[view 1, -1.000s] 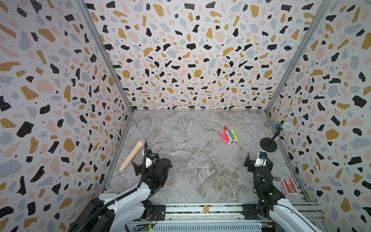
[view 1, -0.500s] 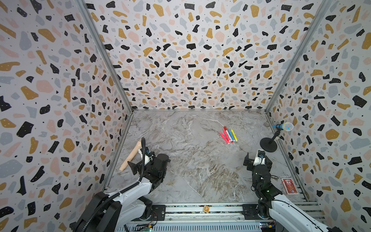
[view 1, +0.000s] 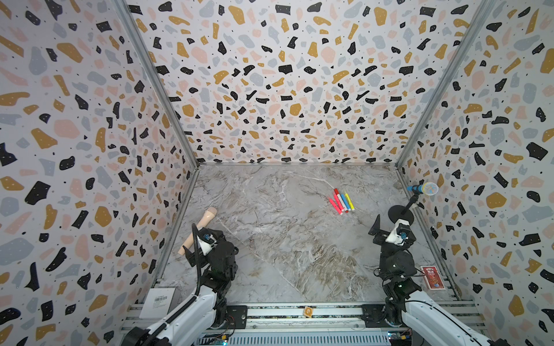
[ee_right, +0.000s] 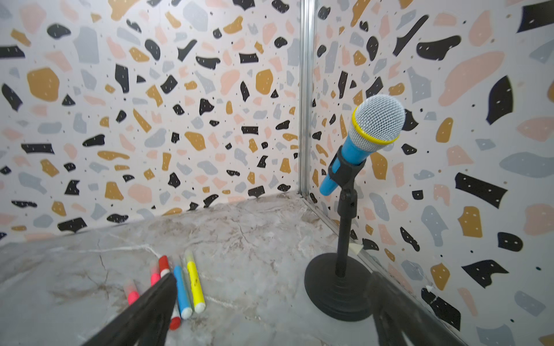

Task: Insert pens into pen caps
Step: Reset both arms

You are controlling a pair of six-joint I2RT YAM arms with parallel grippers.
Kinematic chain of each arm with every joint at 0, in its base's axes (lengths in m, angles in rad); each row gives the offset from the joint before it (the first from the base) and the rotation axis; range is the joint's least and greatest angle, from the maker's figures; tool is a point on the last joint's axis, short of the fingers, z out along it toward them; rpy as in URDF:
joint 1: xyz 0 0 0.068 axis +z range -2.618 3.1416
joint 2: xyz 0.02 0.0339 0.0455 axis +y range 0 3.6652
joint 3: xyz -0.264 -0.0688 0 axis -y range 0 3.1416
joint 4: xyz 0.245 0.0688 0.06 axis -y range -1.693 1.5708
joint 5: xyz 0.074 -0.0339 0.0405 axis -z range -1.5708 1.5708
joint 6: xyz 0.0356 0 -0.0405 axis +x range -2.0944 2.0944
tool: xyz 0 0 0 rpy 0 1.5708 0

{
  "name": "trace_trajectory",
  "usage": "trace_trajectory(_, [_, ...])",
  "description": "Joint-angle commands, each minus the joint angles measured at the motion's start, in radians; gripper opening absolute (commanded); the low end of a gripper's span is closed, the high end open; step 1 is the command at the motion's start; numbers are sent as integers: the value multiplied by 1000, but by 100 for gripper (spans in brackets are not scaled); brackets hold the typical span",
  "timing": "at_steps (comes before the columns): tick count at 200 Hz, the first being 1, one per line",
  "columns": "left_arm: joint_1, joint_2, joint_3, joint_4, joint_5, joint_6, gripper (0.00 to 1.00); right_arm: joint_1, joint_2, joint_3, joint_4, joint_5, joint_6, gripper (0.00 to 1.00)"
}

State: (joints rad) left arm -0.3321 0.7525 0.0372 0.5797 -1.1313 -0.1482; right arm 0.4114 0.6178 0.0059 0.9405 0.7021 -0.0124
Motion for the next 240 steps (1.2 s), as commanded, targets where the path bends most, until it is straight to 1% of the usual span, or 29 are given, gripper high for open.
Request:
trace_trajectory(1, [16,-35,-23,91,88,51,99,-35,-2,-211,176,-21,14,99])
trace_trajectory(33, [30,-80,-75,198,109,69,99,-140,32,-211,187,-85,105,99])
trace_trajectory(47, [36,-131,-126,269,107,70,99,-143,32,-212,187,-91,108,99])
trace_trajectory(74, [57,-246,-193,306,147,72,99,-146,32,-213,186,-96,110,99])
trace_trajectory(89, [63,-285,-215,314,158,76,99,-160,66,-212,218,-103,112,99])
trace_trajectory(100, [71,-287,-212,312,170,75,99,-166,106,-211,260,-113,107,100])
trace_trajectory(140, [83,-172,-213,424,221,82,99,-166,273,-211,462,-223,52,100])
trace_trajectory(161, [96,-93,-190,458,261,87,99,-168,377,-209,574,-245,39,99])
trace_trajectory(190, [122,32,-181,573,299,87,99,-169,535,-188,719,-254,18,99])
trace_trajectory(201, [139,77,-163,583,338,82,99,-169,607,-186,791,-256,6,100])
trace_trajectory(216, [159,145,-137,608,413,90,99,-169,733,-196,936,-266,-12,100])
trace_trajectory(240, [165,238,-119,684,439,99,99,-169,786,-164,937,-272,-23,99])
